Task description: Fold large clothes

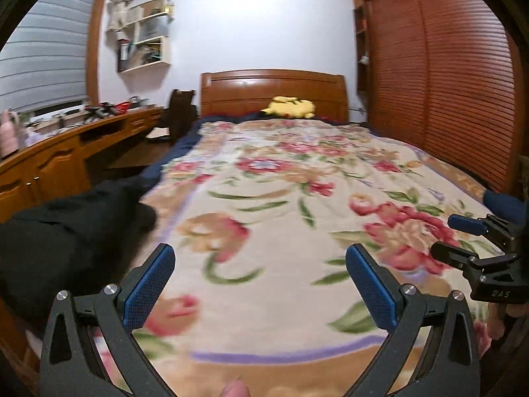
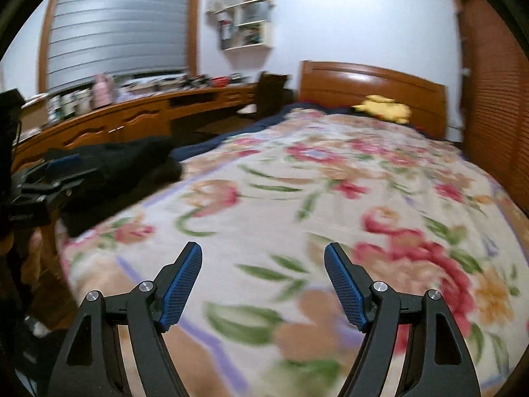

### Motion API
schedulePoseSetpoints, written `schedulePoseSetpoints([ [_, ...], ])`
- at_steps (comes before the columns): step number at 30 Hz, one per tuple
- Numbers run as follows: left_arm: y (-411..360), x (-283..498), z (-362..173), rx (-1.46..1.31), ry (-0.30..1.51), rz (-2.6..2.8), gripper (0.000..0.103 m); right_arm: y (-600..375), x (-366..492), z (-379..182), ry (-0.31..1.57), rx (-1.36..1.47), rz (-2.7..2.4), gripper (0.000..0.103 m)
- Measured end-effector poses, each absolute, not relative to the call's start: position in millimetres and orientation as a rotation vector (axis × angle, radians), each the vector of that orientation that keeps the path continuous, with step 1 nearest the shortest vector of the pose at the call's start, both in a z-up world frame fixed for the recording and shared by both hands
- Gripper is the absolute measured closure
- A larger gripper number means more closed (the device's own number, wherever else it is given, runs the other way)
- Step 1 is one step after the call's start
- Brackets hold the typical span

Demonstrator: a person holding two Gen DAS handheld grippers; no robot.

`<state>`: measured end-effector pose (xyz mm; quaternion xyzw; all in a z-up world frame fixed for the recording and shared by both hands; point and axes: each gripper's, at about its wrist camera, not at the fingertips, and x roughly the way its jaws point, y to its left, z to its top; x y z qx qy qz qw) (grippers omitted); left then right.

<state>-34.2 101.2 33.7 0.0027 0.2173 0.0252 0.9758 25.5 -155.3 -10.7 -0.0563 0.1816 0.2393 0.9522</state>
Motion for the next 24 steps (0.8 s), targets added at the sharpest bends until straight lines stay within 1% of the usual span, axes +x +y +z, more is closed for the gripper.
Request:
schedulePoseSetpoints([
  [10, 34.4, -14.9, 2.0, 0.007, 0.447, -0.026, 0.000, -203.5, -3.5, -29.8, 0.322, -0.037, 0.296, 0.025],
  [18, 24.2, -13.2, -6.7, -0.016, 0.436, -0.051, 0.000, -214.1, -15.6, -31.1, 0.290, -0.022, 0.246, 0.025],
  [24, 18.3, -17.0, -5.6, -0.001, 0.413, -0.050, 0.000, -210.2, -3.2, -43.1, 0.297, -0.010, 0.249, 0.025],
])
